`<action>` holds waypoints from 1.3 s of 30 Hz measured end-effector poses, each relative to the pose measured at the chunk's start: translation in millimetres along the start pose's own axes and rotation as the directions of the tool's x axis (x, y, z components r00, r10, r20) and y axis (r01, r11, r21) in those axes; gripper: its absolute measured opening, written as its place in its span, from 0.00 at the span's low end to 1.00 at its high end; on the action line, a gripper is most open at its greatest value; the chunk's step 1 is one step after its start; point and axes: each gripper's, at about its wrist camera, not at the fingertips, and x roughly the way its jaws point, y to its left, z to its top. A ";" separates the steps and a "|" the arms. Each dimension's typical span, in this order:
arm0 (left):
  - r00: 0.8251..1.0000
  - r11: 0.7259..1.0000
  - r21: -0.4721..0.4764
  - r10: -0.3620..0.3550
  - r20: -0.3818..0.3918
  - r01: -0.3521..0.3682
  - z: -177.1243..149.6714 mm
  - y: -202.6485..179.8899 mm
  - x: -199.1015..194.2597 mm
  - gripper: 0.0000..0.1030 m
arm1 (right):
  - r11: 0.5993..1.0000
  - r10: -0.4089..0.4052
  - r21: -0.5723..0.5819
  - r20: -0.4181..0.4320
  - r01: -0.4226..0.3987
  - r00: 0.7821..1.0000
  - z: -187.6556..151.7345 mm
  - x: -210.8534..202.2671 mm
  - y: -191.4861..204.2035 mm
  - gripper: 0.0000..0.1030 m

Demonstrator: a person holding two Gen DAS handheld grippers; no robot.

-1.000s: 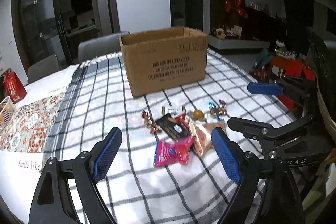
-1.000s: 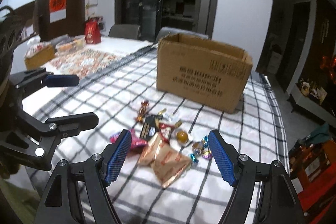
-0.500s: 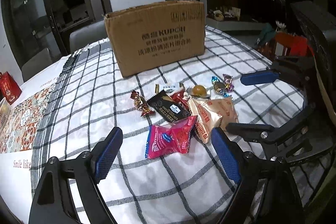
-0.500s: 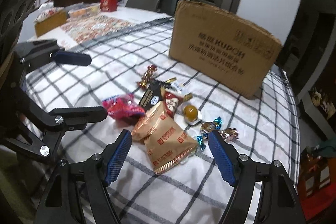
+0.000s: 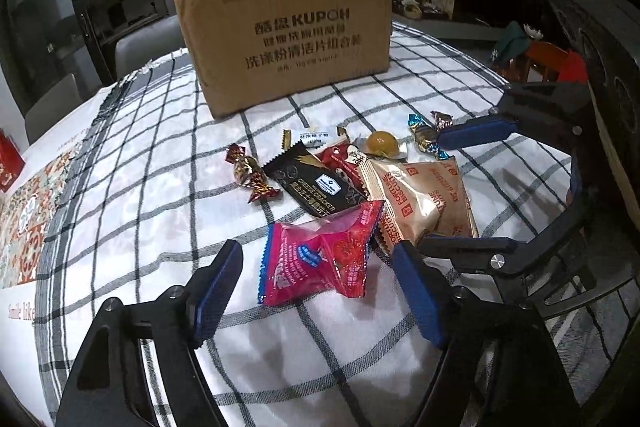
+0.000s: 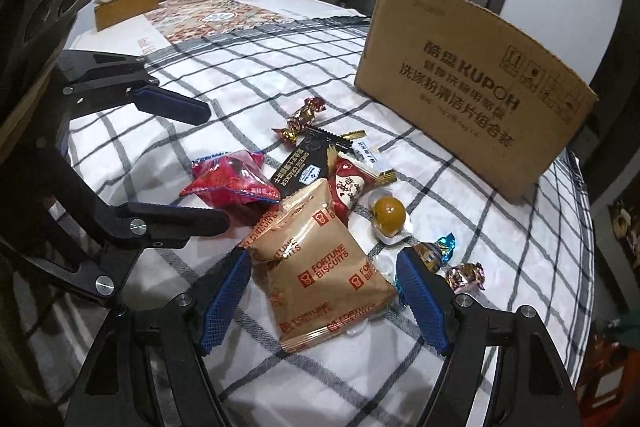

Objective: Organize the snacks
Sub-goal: 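Grasp the pink candy pack with left tool while right tool grasps the Fortune Biscuits packet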

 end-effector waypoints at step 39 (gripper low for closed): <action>0.996 0.990 -0.139 -0.026 0.090 0.039 10.0 16.4 -46.1 0.36 | 0.970 -0.014 0.242 0.100 -0.011 0.995 12.6 -46.2 1.0 0.48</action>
